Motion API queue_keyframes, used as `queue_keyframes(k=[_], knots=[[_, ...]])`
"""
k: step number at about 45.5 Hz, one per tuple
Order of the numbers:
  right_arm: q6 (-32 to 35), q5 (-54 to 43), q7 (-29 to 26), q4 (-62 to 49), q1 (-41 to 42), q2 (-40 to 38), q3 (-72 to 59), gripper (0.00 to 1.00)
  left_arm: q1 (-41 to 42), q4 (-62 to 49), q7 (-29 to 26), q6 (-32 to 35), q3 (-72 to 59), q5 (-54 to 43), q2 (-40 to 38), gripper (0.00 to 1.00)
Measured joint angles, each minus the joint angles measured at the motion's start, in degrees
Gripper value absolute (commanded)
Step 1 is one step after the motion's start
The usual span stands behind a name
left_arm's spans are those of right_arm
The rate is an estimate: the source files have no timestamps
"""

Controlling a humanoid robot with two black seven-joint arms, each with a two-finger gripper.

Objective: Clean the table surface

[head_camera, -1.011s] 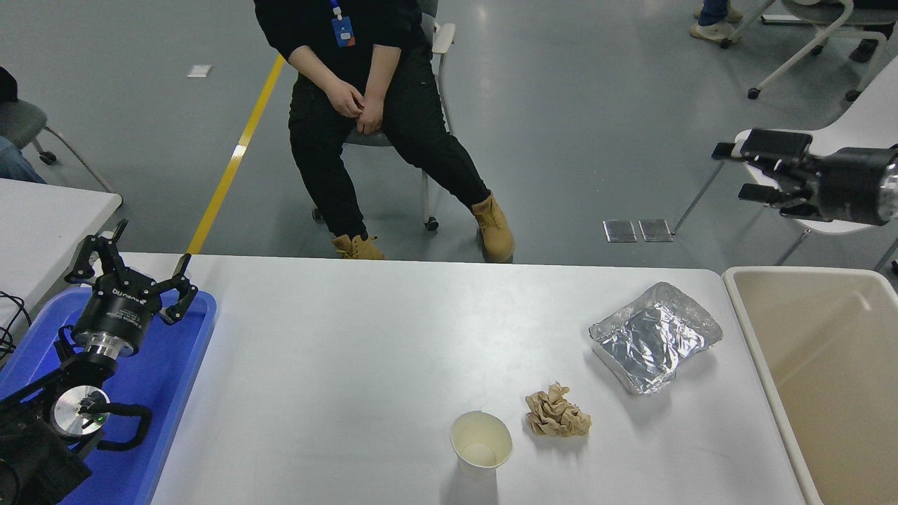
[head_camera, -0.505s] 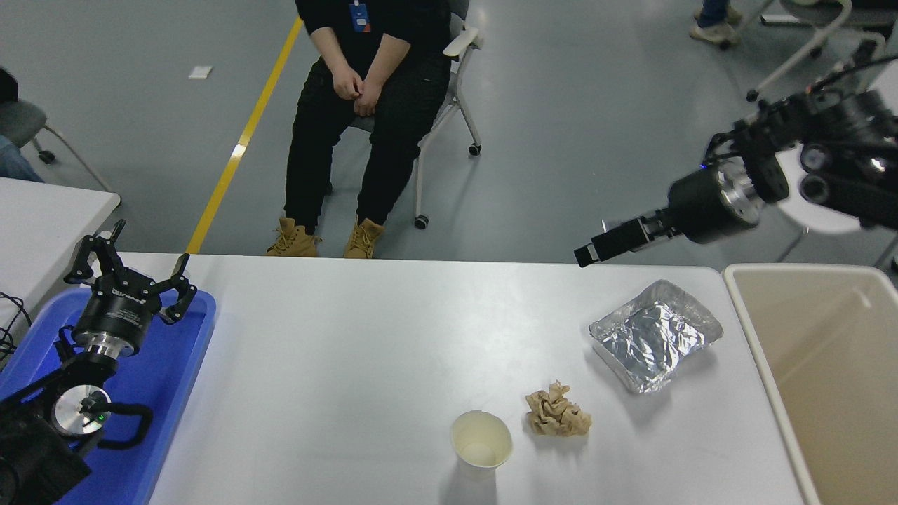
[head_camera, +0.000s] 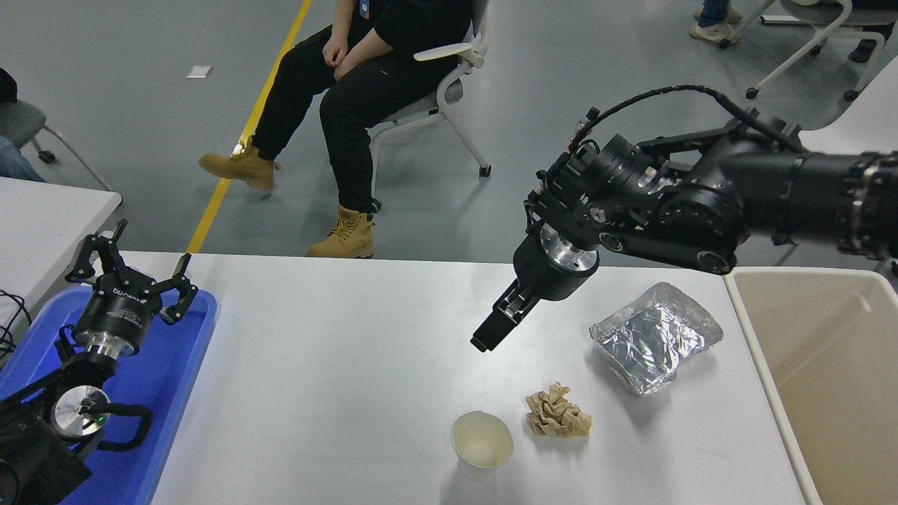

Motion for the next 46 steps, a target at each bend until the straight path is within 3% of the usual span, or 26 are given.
queue_keyframes(k=[46], knots=[[-0.01,-0.70,0.09,-7.92,-12.09,3.38,-2.54,0.98,0.00,0.00,0.01,0.00,-0.01,0.00,-0.05,1.00]])
